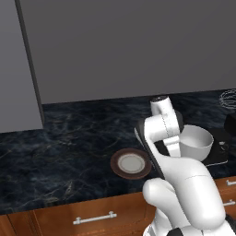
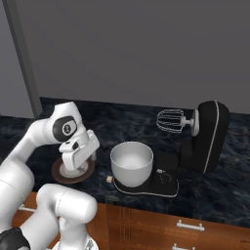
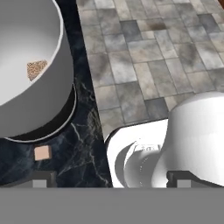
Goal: Add butter and sugar cubes to the stand mixer bowl and then turn on the stand mixer to begin making frosting.
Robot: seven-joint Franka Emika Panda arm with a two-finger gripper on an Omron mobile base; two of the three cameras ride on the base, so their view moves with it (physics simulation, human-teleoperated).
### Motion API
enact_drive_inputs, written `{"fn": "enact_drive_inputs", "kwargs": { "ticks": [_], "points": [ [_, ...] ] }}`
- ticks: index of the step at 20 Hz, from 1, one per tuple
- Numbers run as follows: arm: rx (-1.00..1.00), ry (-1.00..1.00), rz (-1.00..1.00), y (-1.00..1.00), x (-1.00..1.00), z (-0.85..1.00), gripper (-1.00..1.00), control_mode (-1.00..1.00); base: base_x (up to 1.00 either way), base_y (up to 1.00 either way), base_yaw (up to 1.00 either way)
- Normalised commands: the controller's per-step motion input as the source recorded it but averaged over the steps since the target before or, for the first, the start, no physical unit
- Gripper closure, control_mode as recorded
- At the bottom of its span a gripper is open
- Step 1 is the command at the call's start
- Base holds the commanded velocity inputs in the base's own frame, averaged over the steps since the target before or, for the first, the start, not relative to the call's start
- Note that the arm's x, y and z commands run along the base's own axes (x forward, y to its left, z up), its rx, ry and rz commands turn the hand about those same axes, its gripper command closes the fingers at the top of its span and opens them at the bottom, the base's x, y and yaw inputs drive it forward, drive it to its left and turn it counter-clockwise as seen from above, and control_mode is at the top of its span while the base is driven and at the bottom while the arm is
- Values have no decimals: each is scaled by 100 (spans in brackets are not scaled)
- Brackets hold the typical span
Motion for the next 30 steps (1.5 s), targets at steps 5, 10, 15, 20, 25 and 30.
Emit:
{"fn": "enact_drive_inputs", "kwargs": {
  "ticks": [5,10,15,20,25,30],
  "points": [
    [-3,1,-1,-6,0,-33,-100,-100,0,0,0],
    [0,0,0,-11,0,-31,-100,-100,0,0,0],
    [0,0,2,-5,6,-34,-100,-100,0,0,0],
    [-2,0,0,0,33,-38,-100,-100,0,0,0],
    [-4,-2,0,0,19,-20,-100,-100,0,0,0],
    [-4,-8,0,-2,13,-5,-100,-100,0,0,0]
  ]
}}
